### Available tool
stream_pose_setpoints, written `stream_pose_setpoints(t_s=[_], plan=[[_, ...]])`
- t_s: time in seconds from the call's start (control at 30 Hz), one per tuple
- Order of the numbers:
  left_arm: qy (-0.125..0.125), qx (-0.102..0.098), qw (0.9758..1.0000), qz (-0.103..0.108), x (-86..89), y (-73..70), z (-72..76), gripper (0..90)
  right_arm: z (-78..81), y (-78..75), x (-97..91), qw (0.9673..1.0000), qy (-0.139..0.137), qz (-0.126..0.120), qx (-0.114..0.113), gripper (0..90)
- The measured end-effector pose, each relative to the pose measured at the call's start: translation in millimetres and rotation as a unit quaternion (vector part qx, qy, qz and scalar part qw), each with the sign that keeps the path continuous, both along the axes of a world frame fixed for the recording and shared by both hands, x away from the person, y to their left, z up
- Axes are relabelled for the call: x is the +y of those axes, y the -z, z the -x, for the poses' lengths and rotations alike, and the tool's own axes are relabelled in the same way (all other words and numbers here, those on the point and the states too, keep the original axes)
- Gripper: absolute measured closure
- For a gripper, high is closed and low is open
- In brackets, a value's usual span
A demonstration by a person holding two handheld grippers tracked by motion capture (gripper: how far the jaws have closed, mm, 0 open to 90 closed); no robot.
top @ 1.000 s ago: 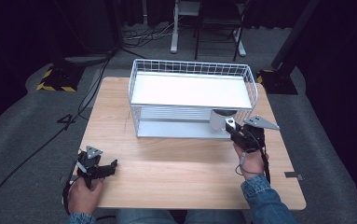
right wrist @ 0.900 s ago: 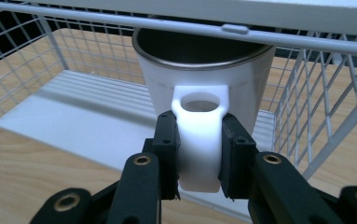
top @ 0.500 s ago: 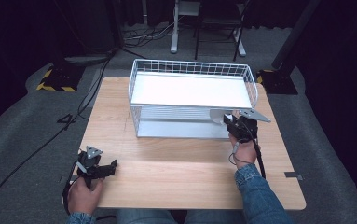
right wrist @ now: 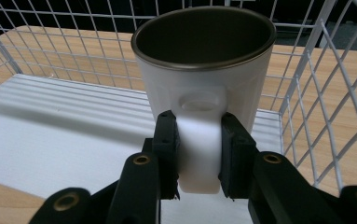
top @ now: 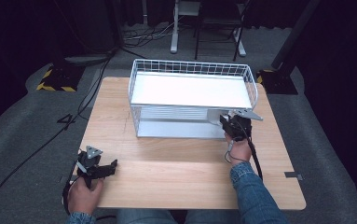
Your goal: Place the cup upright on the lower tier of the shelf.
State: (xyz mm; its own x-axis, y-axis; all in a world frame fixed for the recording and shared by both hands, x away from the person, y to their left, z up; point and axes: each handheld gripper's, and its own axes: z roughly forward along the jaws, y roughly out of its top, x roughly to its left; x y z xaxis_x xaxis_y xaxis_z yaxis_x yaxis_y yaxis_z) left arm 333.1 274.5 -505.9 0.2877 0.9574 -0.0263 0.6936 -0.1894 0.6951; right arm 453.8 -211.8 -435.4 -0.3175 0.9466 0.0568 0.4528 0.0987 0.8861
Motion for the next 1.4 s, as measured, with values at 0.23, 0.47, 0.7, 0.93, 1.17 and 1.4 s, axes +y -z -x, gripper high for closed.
stream_pose_setpoints(t_s=[0.23,0.47,0.7,0.93,1.17,1.4], plan=[[0.000,0.000,1.0000,0.000,-0.1,0.0,0.0,14.9,-2.1,3.5,1.7,0.9999,0.001,0.002,0.011,71.2],[0.000,0.000,1.0000,0.000,0.0,0.0,0.0,14.9,-2.9,5.1,0.4,0.9999,0.003,0.001,0.017,71.1],[0.000,0.000,1.0000,0.000,0.0,0.0,0.0,14.9,-1.3,10.3,-1.3,0.9998,0.003,0.010,0.019,70.4],[0.000,0.000,1.0000,0.000,0.0,0.0,0.0,14.9,0.6,13.5,-2.4,0.9997,-0.001,0.021,0.016,55.5],[0.000,0.000,1.0000,0.000,0.0,0.0,0.0,14.9,8.0,6.5,-3.3,0.9993,-0.010,0.032,-0.014,45.9],[0.000,0.000,1.0000,0.000,0.0,0.0,0.1,14.9,22.2,-8.1,-10.7,0.9992,-0.020,0.027,-0.023,43.1]])
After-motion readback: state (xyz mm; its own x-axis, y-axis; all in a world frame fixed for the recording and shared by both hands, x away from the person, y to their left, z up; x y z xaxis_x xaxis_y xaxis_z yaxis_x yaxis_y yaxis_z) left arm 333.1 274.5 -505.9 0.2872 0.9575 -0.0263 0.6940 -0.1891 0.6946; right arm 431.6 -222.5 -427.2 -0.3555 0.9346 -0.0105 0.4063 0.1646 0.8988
